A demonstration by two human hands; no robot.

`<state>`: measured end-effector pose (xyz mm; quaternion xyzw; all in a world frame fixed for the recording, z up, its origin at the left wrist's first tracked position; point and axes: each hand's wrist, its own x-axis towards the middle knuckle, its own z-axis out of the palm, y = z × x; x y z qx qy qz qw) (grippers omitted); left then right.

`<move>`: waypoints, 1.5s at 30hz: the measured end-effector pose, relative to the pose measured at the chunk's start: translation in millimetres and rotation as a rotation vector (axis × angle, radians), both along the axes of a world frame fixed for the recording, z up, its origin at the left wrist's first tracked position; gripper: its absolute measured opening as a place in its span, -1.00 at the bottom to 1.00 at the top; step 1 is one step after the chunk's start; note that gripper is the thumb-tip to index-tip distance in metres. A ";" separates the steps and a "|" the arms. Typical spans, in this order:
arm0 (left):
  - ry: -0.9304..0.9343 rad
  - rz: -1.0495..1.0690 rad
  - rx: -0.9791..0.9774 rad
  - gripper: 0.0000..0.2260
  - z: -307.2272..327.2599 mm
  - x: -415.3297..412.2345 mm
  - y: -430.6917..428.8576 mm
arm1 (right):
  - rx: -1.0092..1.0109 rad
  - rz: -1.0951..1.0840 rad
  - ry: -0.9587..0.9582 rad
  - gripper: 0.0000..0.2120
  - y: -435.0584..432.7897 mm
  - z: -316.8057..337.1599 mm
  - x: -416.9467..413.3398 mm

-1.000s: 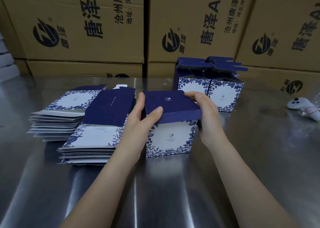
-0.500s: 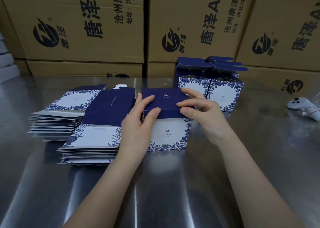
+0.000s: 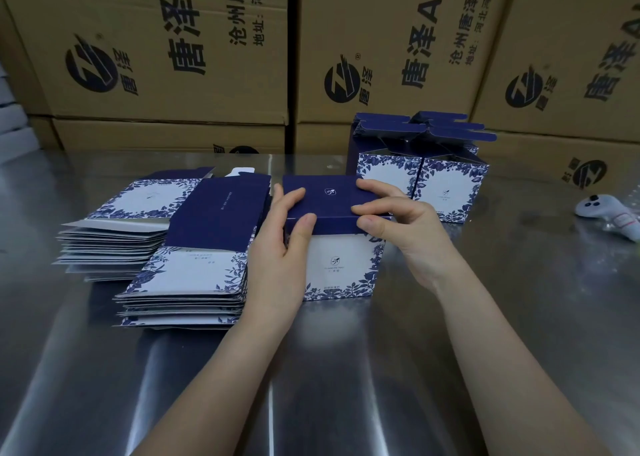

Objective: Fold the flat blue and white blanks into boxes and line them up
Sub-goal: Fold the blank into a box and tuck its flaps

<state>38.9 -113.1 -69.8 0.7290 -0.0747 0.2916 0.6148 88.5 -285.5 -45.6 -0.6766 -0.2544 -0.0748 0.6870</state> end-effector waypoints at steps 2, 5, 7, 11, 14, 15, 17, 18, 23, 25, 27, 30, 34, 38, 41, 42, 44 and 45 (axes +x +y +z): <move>-0.115 0.075 0.095 -0.75 0.6 -2.6 0.9 | 0.015 -0.005 -0.001 -0.86 1.0 -0.6 0.4; -0.234 0.135 0.186 -0.80 -0.8 -2.0 2.1 | 0.023 -0.018 -0.012 -0.87 2.4 -1.3 0.3; -0.251 0.173 0.223 -0.81 -0.3 -0.8 3.3 | 0.028 -0.028 -0.021 -0.88 3.4 -1.3 0.3; -0.277 0.232 0.279 -0.84 2.1 0.3 1.9 | 0.034 0.000 -0.021 -0.87 2.7 -3.0 1.3; -0.249 0.211 0.231 -0.85 2.8 0.3 0.3 | 0.094 0.075 0.026 -0.84 0.1 -5.3 3.4; -0.216 0.180 0.183 -0.85 3.2 -0.2 0.4 | 0.125 0.093 0.043 -0.85 -0.4 -5.9 4.1; -0.149 0.101 0.076 -0.85 4.6 -1.5 1.4 | 0.169 0.113 0.064 -0.87 -0.6 -7.0 5.1; -0.134 0.079 0.043 -0.84 5.4 -2.3 1.7 | 0.180 0.116 0.066 -0.88 -0.2 -7.6 5.3; -0.146 0.102 0.047 -0.82 7.8 -3.0 0.2 | 0.190 0.076 0.058 -0.91 1.0 -7.6 5.6; -0.151 0.109 0.056 -0.82 7.8 -2.4 -0.2 | 0.177 0.063 0.047 -0.92 0.8 -7.4 5.4; -0.153 0.109 0.058 -0.82 7.4 -1.7 0.3 | 0.162 0.059 0.045 -0.92 0.4 -7.1 5.0; -0.151 0.132 0.103 -0.86 6.3 -0.6 -0.8 | 0.066 0.035 0.017 -0.87 1.2 -5.6 4.1; -0.123 0.112 0.132 -0.81 7.5 -0.6 -4.0 | -0.048 -0.055 -0.045 -0.84 11.1 -3.2 -0.8; -0.112 0.111 0.070 -0.74 9.5 -0.5 -6.2 | -0.028 -0.116 -0.053 -0.80 16.5 -3.1 -3.8; -0.104 0.121 0.058 -0.73 10.4 0.0 -8.2 | -0.004 -0.134 -0.039 -0.77 17.1 -2.5 -4.2; -0.101 0.120 0.057 -0.74 10.7 0.0 -8.3 | -0.009 -0.135 -0.041 -0.75 17.2 -2.0 -4.2; -0.090 0.110 0.055 -0.75 11.0 -0.2 -7.2 | -0.034 -0.132 -0.054 -0.75 18.0 -1.5 -4.7; -0.084 0.101 0.055 -0.75 11.0 -0.4 -6.4 | -0.045 -0.129 -0.060 -0.77 18.7 -1.3 -5.3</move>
